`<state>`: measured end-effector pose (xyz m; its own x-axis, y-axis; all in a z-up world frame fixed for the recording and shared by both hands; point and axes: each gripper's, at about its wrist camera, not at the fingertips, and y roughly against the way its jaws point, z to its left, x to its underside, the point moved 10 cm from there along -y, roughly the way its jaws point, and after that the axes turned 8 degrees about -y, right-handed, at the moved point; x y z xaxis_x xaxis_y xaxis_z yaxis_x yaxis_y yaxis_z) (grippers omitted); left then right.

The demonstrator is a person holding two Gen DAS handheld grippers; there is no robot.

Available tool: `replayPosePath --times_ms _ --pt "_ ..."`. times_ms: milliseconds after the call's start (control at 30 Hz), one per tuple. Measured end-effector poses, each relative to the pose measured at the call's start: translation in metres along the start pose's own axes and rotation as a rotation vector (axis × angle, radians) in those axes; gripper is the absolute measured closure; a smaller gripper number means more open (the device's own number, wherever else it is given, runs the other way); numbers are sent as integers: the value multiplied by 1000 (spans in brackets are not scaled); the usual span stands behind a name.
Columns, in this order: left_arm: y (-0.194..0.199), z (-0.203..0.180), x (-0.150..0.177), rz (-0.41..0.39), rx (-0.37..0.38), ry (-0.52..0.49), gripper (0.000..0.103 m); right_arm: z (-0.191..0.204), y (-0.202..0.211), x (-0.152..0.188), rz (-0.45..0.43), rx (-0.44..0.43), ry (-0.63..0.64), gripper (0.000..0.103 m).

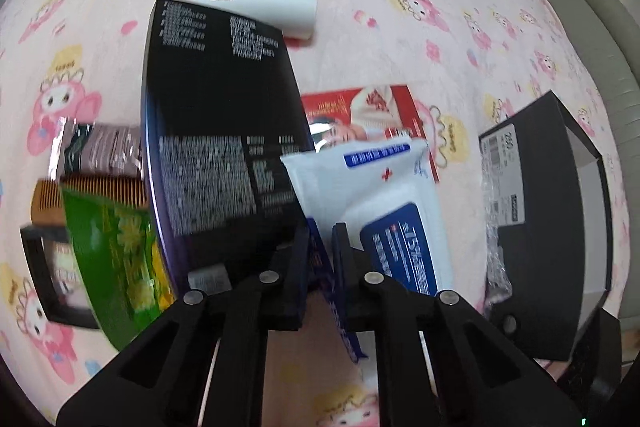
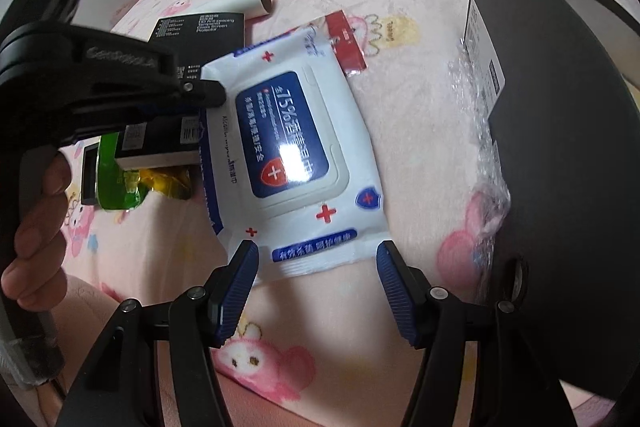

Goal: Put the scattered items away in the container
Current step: 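Grasp the white alcohol wipes pack with the left gripper and lift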

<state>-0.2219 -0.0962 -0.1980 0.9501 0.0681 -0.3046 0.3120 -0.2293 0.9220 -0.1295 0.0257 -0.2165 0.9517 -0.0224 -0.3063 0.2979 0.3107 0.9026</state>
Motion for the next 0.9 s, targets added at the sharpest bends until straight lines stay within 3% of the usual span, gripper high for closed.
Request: replayPosePath --times_ms 200,333,667,767,900 --pt "9 -7 24 1 38 47 94 -8 1 3 23 -20 -10 45" --pt "10 -15 42 35 105 73 93 -11 1 10 44 -31 -29 45" --pt "20 11 16 -102 181 242 88 -15 -5 9 55 -85 -78 45" --pt "15 5 13 -91 178 220 88 -16 11 20 57 -95 -79 45" --pt "20 -9 15 -100 130 119 88 -21 23 21 45 -116 -81 45"
